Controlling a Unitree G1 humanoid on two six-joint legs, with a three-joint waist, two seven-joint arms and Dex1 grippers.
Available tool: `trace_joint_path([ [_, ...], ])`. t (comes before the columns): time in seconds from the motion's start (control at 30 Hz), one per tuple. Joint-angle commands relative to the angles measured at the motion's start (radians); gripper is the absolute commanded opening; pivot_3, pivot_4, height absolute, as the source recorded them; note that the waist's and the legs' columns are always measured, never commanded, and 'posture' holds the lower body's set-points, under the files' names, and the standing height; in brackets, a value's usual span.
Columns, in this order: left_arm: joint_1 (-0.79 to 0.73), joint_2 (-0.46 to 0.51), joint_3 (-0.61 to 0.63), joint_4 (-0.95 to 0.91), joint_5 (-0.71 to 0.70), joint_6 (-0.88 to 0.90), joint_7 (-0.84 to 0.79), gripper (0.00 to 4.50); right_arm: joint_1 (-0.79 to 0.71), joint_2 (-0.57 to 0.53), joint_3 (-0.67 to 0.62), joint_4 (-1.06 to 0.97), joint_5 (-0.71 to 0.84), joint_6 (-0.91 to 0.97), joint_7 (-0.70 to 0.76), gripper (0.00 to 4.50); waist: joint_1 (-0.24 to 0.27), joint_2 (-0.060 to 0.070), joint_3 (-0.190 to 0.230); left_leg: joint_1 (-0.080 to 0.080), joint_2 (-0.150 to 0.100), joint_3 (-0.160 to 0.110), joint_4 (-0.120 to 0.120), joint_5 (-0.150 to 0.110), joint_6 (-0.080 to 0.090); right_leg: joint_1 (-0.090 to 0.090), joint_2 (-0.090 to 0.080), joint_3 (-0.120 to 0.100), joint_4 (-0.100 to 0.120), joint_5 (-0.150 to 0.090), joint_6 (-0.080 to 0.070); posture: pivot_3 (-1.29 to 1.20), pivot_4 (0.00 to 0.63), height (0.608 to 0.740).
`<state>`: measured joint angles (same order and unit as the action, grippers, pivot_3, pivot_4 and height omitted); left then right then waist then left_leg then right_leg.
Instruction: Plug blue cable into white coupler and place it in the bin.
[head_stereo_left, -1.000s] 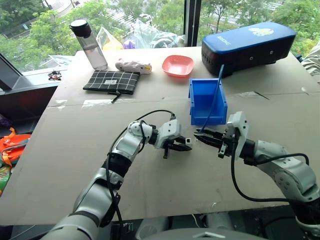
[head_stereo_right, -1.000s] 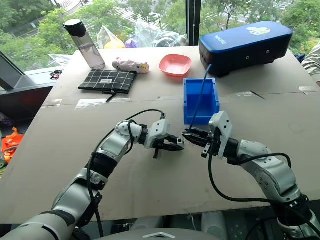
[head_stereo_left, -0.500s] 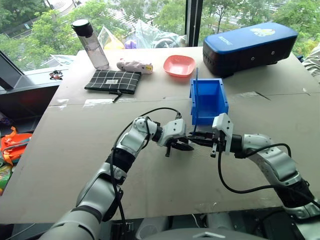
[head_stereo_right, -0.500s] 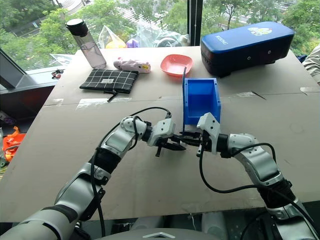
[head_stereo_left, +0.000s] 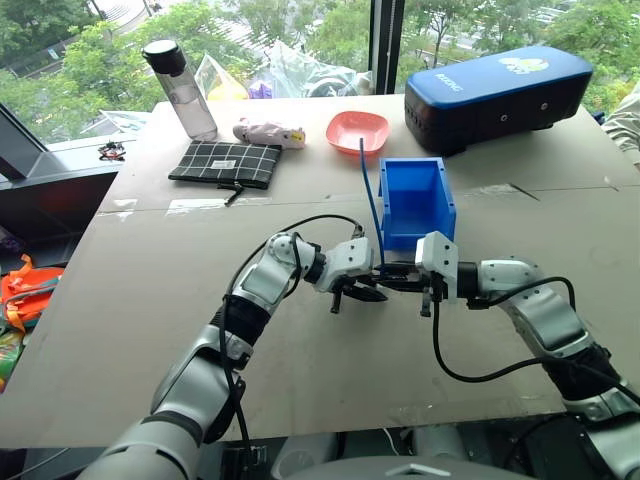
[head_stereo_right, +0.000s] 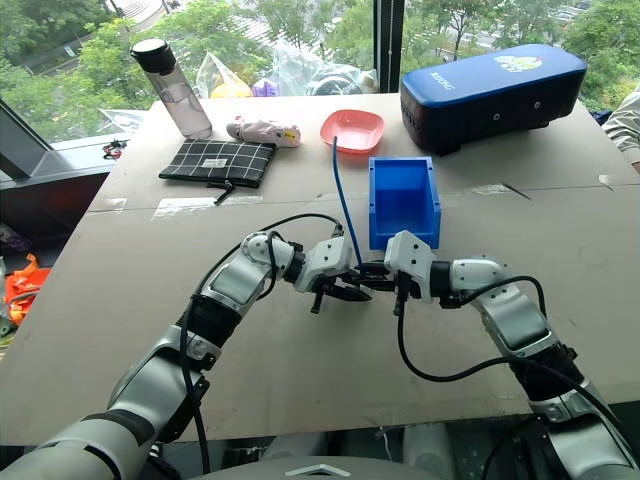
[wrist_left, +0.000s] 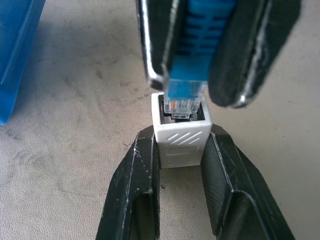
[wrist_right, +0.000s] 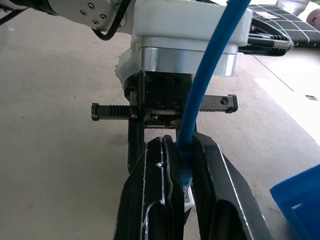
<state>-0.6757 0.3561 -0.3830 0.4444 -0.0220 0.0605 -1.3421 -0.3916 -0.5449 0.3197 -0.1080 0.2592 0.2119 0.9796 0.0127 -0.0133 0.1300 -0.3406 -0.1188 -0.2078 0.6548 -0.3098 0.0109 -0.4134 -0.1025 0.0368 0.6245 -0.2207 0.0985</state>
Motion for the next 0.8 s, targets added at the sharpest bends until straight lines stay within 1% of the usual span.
trace_joint_path([
  [0.03,0.002,-0.01,-0.015,-0.061,-0.011,-0.006,-0.014,0.54,0.006,-0.002,0.04,0.089,-0.068,0.0,0.017,0.0,-0.001,0.0,0.0,0.0,0.0,0.0,0.0,0.0,0.0,0.0,0.0,0.0,0.0,0.0,0.0,0.0,0.15,0.74],
  [0.3,0.007,-0.015,-0.014,-0.079,-0.016,0.001,-0.006,0.54,0.017,-0.019,0.088,0.187,-0.119,-0.061,0.093,0.0,-0.002,-0.001,-0.005,0.001,0.0,0.0,0.0,0.0,0.0,0.0,0.0,0.0,0.001,0.0,0.0,0.0,0.15,0.74],
  [0.57,0.024,-0.01,-0.016,-0.103,-0.022,0.015,0.005,0.54,0.023,-0.015,0.108,0.218,-0.166,-0.093,0.101,0.0,-0.001,-0.001,-0.009,0.001,0.0,0.0,0.0,0.0,0.0,0.0,0.0,0.001,0.001,0.0,0.0,0.0,0.15,0.74],
  [0.6,0.027,-0.01,-0.016,-0.108,-0.023,0.017,0.007,0.54,0.021,-0.009,0.11,0.214,-0.166,-0.092,0.099,0.0,-0.001,-0.001,-0.009,0.001,0.0,0.0,0.0,0.0,0.0,0.0,0.0,0.001,0.001,0.0,0.0,0.0,0.15,0.74],
  [0.63,0.036,-0.003,-0.006,-0.13,-0.045,0.034,-0.007,0.54,0.021,0.008,0.088,0.193,-0.128,-0.071,0.094,0.0,-0.001,-0.002,-0.01,0.001,0.0,0.0,0.0,0.0,0.0,0.0,0.0,0.001,0.001,0.0,0.0,0.0,0.15,0.74],
  [0.7,0.061,0.019,0.026,-0.196,-0.098,0.097,-0.023,1.58,0.027,0.039,0.02,0.135,-0.033,-0.019,0.075,0.0,-0.004,-0.002,-0.01,0.001,0.001,0.0,0.0,0.0,0.0,0.0,0.001,0.001,0.001,0.0,0.0,0.0,0.15,0.74],
  [0.73,0.073,0.029,0.038,-0.227,-0.118,0.126,-0.025,2.0,0.032,0.048,-0.008,0.111,-0.001,0.0,0.068,0.0,-0.004,-0.002,-0.01,0.001,0.001,0.0,-0.001,0.0,0.0,0.0,0.001,0.001,0.0,0.0,0.0,0.0,0.15,0.74],
  [0.77,0.101,0.046,0.064,-0.284,-0.147,0.167,-0.013,2.35,0.042,0.056,-0.061,0.058,0.058,0.042,0.043,0.0,-0.004,-0.001,-0.01,0.001,0.001,-0.001,-0.001,0.0,0.0,0.0,0.001,0.001,0.001,0.0,0.0,0.0,0.15,0.74],
  [0.8,0.127,0.062,0.088,-0.339,-0.174,0.212,0.003,2.83,0.051,0.062,-0.112,0.008,0.11,0.083,0.016,0.0,-0.004,-0.001,-0.01,0.0,0.001,-0.001,-0.001,0.0,0.0,-0.001,0.001,0.001,0.001,0.0,0.0,0.0,0.15,0.74],
])
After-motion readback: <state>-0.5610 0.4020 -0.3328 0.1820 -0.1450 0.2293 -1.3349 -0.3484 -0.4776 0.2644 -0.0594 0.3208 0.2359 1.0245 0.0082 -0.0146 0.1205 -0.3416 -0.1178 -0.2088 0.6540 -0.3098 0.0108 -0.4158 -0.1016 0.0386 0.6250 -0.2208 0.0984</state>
